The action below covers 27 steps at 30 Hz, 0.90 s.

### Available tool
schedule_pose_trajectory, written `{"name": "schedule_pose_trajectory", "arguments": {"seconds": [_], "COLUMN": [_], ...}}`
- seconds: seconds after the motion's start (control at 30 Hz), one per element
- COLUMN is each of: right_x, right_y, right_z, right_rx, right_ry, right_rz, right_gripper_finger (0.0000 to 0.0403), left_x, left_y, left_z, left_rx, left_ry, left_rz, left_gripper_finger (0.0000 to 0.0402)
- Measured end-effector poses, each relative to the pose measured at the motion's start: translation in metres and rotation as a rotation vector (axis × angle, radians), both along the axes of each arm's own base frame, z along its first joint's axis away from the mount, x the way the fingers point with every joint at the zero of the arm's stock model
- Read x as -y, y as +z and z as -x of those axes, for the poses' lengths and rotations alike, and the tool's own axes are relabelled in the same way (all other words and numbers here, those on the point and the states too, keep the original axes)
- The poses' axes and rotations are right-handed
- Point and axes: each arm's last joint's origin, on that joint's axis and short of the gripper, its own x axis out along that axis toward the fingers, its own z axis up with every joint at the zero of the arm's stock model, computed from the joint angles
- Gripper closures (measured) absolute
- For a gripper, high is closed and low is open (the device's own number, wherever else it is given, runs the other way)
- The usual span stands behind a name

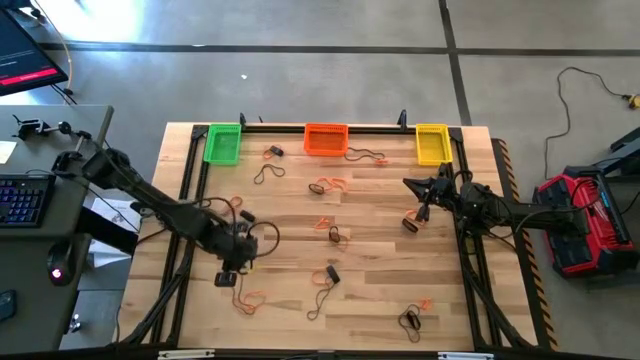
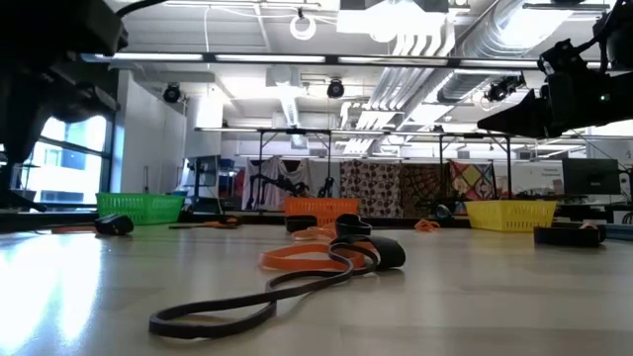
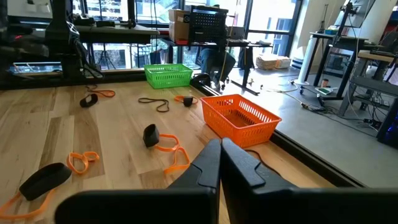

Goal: Sort rubber bands into baskets
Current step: Put the bottom left blue rubber band into the orange bin

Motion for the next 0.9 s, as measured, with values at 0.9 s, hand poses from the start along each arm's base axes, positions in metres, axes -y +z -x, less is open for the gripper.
{"name": "schedule_pose_trajectory", "arguments": {"seconds": [0.9], "right_x": [0.0], "right_y": [0.0], "right_z": [0.0], "right_rx": [0.0], "right_ry": [0.0], "right_rz": [0.0], "right_gripper_finger": [0.0402], "left_x": [0.027], "left_y": [-0.061], "left_z": [-0.007], "left_rx": [-0.273], "left_ry": [-0.105], "left_rz": [-0.115], "left_gripper_finger": [0.0316]}}
